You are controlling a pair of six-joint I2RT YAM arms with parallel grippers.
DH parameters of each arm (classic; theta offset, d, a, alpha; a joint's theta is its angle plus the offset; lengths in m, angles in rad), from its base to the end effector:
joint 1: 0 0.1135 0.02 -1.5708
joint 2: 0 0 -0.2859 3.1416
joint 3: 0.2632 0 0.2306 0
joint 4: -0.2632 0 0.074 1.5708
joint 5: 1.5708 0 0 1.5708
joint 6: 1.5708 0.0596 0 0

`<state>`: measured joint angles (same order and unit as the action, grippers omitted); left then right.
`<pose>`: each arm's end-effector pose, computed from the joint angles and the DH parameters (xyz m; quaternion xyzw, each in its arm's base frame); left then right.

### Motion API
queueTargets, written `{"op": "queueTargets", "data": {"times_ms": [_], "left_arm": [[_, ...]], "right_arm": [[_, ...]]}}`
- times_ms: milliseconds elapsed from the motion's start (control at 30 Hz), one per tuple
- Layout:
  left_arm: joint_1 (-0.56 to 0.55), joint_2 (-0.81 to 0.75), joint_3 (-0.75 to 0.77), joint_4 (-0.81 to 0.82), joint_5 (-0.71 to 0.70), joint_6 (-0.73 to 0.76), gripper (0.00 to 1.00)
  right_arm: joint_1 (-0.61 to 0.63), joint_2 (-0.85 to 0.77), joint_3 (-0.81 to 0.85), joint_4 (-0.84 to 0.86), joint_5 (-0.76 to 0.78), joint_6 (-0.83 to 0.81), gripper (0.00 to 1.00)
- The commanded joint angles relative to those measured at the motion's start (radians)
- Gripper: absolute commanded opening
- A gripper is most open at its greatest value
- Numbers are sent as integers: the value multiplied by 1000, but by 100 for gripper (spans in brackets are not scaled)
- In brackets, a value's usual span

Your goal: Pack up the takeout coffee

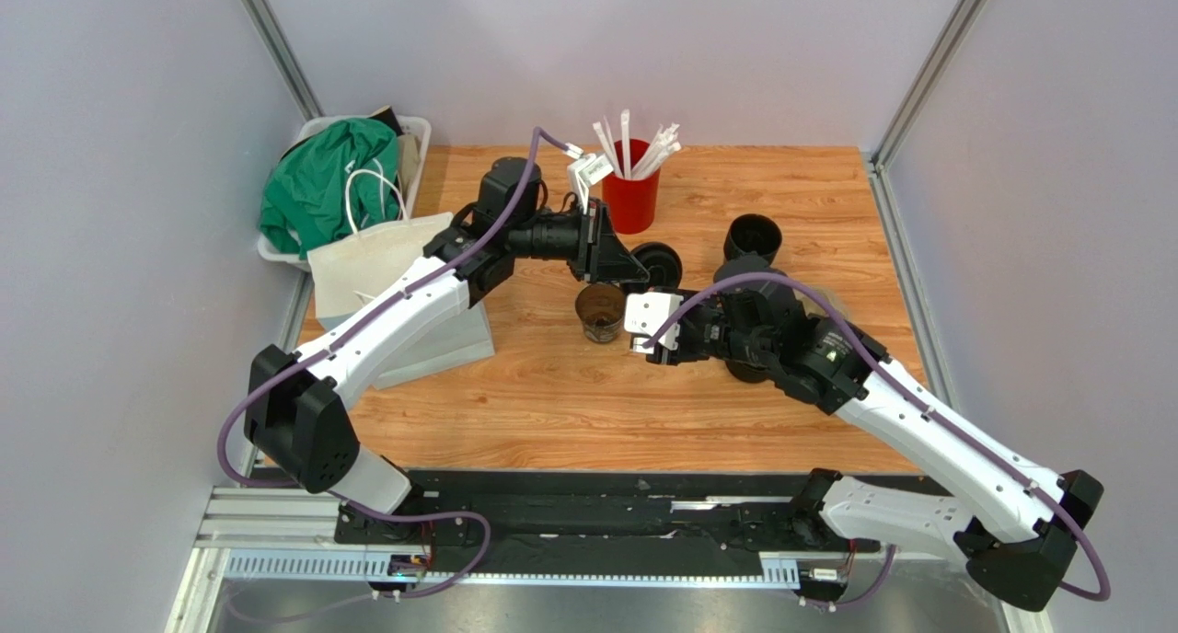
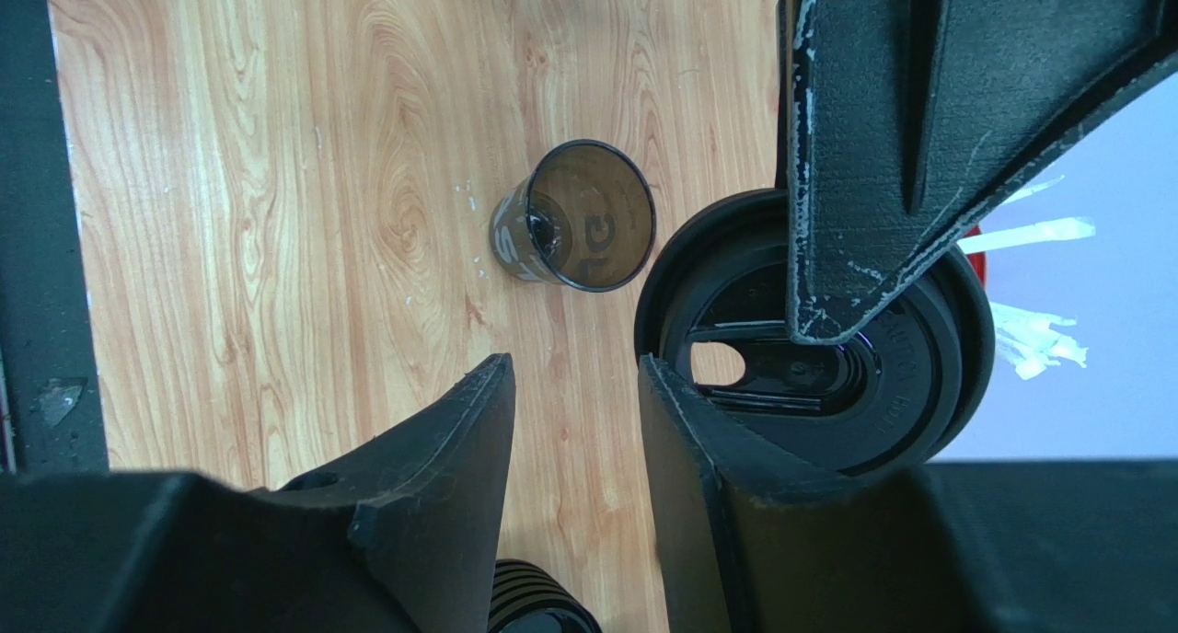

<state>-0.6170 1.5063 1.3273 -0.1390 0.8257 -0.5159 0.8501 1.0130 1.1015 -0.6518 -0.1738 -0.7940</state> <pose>0.2520 -0.2325 0.3824 0.2724 0.7292 -0.5624 0.2787 0.1225 0.1551 0.3646 -0.6676 0.5632 0.0895 0.4786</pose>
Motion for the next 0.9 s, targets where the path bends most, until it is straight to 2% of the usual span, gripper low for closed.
{"op": "queueTargets", "data": {"times_ms": [0, 400, 867], "left_arm": [[-1, -8, 6, 44, 35, -24, 8], [-3, 3, -2, 27, 13, 7, 8], [-3, 2, 12, 26, 32, 1, 8]], "right_arm": [[20, 9, 6, 92, 71, -22, 44], [36, -4, 107, 15, 63, 3, 44], [32, 4, -8, 127, 155, -43, 43]]}}
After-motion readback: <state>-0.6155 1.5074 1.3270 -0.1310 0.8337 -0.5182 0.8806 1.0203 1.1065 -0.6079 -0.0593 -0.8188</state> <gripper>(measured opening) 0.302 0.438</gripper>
